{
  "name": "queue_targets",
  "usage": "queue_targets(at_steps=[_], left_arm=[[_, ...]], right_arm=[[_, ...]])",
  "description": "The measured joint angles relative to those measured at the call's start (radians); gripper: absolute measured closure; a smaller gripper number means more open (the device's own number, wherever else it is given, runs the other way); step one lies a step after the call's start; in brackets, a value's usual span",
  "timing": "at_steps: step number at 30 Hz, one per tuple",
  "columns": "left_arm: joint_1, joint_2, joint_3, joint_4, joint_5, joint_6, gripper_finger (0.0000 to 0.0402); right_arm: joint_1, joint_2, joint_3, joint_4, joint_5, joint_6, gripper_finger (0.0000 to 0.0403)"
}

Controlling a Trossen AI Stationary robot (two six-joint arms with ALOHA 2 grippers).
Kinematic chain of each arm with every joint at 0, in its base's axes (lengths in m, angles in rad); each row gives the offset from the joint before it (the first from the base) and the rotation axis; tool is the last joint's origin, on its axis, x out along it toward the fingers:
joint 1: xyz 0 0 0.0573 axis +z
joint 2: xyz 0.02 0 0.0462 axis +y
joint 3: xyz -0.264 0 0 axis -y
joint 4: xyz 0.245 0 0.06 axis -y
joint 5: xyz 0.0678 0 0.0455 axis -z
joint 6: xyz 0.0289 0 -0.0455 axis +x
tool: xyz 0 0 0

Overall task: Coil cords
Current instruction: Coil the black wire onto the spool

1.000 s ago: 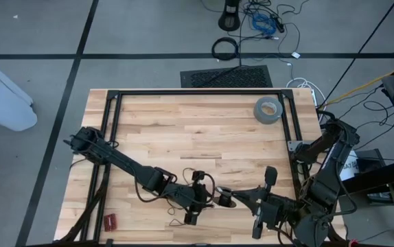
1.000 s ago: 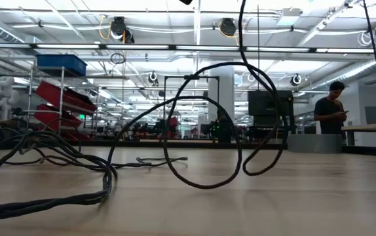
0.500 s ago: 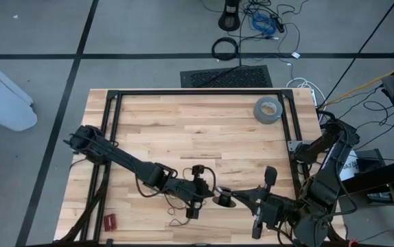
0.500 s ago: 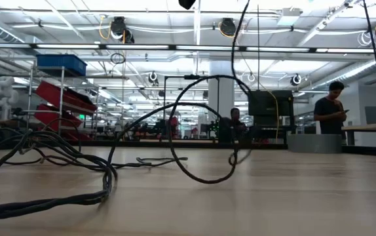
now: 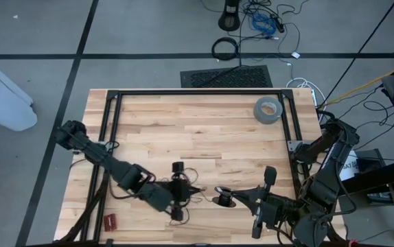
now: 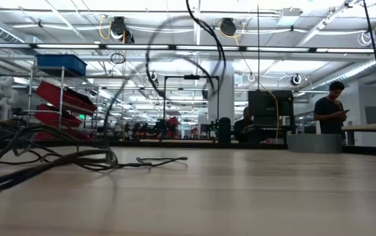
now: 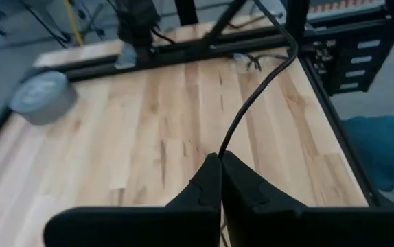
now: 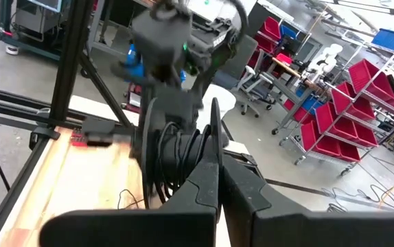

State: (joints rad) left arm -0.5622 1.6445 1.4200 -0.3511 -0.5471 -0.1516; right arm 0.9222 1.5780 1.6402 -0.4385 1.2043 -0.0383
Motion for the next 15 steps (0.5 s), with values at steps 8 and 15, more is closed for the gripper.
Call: queue_targets(at_steps=[8,15], left_arm=[[-0.09,-0.07,0.0,-0.023,-0.177,0.002,0.04],[-0.16,-0.106,0.0,-0.06,-0.353,0.002,0.04]], right_arm=[[0.0,0.0,0.0,-0.014,-0.006,0.0,0.0403],[-0.006,0.0,0.0,-0.037,-0.068,0.004,0.0403]])
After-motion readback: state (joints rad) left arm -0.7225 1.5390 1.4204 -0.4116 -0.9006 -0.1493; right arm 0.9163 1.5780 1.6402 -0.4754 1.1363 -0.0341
